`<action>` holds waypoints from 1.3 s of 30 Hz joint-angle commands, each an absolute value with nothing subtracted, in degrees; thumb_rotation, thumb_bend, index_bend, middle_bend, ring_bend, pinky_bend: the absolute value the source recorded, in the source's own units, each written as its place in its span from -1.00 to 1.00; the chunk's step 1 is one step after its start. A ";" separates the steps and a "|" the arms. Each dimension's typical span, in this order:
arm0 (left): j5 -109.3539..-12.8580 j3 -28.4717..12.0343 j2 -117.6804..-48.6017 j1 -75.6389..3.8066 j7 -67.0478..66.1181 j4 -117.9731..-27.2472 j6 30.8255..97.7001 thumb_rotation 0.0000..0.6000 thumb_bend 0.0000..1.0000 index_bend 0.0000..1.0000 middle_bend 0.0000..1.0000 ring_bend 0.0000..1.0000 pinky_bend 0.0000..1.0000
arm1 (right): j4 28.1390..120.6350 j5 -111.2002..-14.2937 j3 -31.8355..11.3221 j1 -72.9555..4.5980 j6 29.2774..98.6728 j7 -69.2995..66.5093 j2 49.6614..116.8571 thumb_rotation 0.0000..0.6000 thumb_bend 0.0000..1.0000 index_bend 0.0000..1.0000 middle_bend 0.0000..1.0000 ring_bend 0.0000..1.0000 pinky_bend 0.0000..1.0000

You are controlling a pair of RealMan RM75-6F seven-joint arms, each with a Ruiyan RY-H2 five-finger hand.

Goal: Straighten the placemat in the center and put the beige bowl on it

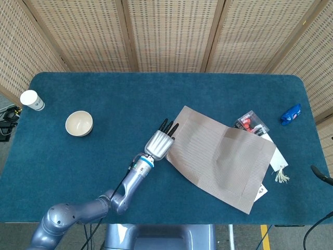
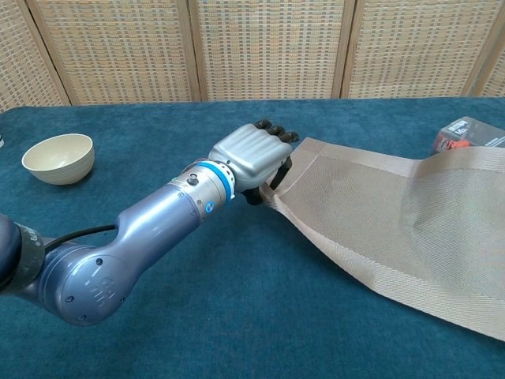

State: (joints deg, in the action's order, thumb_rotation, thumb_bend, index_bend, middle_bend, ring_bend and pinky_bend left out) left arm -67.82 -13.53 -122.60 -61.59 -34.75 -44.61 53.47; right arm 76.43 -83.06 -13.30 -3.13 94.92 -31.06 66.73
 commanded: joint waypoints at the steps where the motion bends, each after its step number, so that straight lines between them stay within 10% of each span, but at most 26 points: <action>1: -68.21 -13.48 -122.35 -61.12 -34.35 -44.74 53.74 1.00 0.05 0.22 -1.00 -1.00 -1.00 | 76.43 -83.22 -13.15 -3.18 94.79 -30.91 66.72 1.00 -0.50 -0.45 -1.00 -1.00 -1.00; 39: -78.69 1.63 -97.10 -41.40 -29.37 -78.09 63.17 1.00 0.04 0.26 -1.00 -1.00 -1.00 | 81.33 -87.61 -10.57 -2.57 97.07 -22.99 65.62 1.00 -0.50 -0.44 -1.00 -1.00 -1.00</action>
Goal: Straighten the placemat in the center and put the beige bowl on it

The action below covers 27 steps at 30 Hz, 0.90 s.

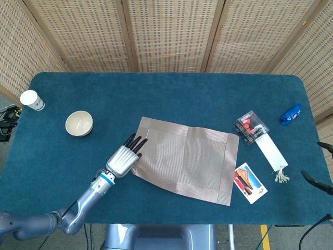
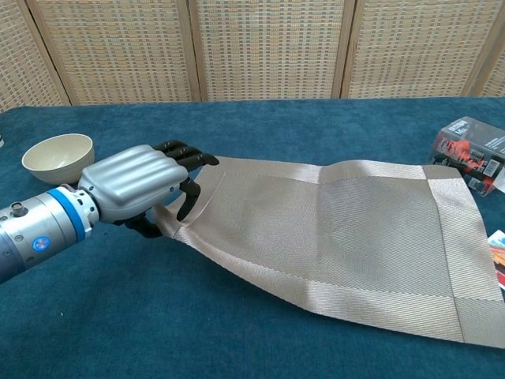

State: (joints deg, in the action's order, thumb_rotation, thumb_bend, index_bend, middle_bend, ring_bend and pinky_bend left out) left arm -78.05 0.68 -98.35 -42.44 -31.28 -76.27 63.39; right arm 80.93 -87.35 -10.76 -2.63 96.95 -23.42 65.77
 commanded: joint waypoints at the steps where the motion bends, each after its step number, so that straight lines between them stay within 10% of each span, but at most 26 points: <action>1: -79.12 2.03 -96.67 -41.08 -28.67 -78.66 63.18 1.00 0.04 0.26 -1.00 -1.00 -1.00 | 81.51 -87.73 -10.50 -2.52 97.20 -22.80 65.58 1.00 -0.50 -0.45 -1.00 -1.00 -1.00; 27: -91.99 8.81 -89.99 -35.42 -25.47 -84.83 67.14 1.00 0.04 0.29 -1.00 -1.00 -1.00 | 84.34 -88.51 -9.39 -1.95 97.42 -20.36 64.65 1.00 -0.50 -0.44 -1.00 -1.00 -1.00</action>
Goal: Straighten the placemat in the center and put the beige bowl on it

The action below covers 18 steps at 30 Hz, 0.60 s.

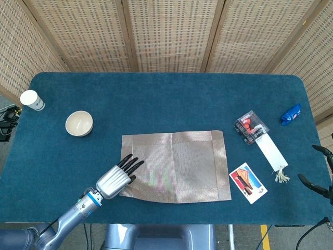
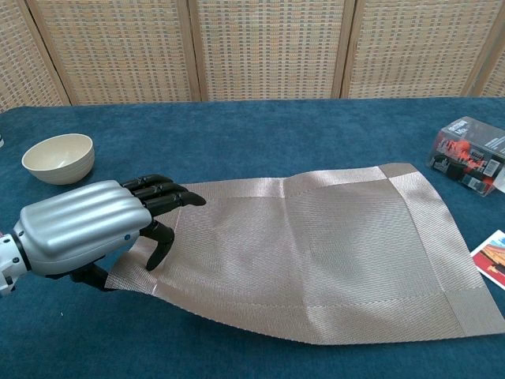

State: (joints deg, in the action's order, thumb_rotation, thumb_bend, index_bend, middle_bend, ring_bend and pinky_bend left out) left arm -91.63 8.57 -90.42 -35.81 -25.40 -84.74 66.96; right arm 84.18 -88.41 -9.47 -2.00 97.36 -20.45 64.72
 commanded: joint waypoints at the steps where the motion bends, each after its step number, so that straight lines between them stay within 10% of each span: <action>1: -92.20 8.92 -89.80 -35.26 -25.48 -84.90 67.23 1.00 0.04 0.29 -1.00 -1.00 -1.00 | 84.45 -88.57 -9.35 -1.92 97.45 -20.31 64.61 1.00 -0.50 -0.44 -1.00 -1.00 -1.00; 18: -94.80 8.86 -88.43 -33.05 -26.18 -85.79 67.40 1.00 0.04 0.30 -1.00 -1.00 -1.00 | 85.34 -88.76 -9.03 -1.71 97.48 -20.00 64.08 1.00 -0.50 -0.44 -1.00 -1.00 -1.00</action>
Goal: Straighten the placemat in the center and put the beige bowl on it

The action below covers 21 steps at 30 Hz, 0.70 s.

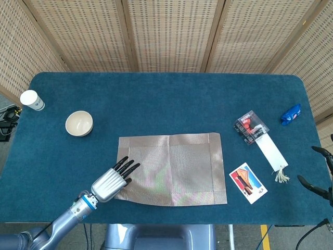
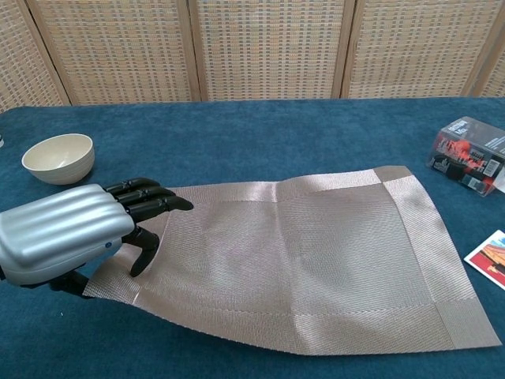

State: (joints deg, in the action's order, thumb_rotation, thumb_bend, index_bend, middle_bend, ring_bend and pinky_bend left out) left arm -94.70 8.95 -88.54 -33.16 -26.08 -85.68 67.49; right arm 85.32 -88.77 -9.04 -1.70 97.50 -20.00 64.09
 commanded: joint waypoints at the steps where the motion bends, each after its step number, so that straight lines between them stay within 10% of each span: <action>1: -94.89 8.83 -88.36 -32.98 -26.21 -85.86 67.32 1.00 0.04 0.30 -1.00 -1.00 -1.00 | 85.36 -88.75 -9.00 -1.70 97.44 -20.00 64.06 1.00 -0.50 -0.44 -1.00 -1.00 -1.00; 21: -99.07 10.65 -86.07 -30.09 -23.85 -83.78 68.43 1.00 0.04 0.32 -1.00 -1.00 -1.00 | 85.60 -89.12 -8.68 -1.77 97.31 -19.25 64.18 1.00 -0.50 -0.44 -1.00 -1.00 -1.00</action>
State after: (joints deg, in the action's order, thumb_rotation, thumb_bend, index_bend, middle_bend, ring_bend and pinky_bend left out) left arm -99.02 10.61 -86.12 -30.14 -23.90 -83.83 68.39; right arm 85.60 -89.12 -8.68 -1.77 97.31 -19.25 64.18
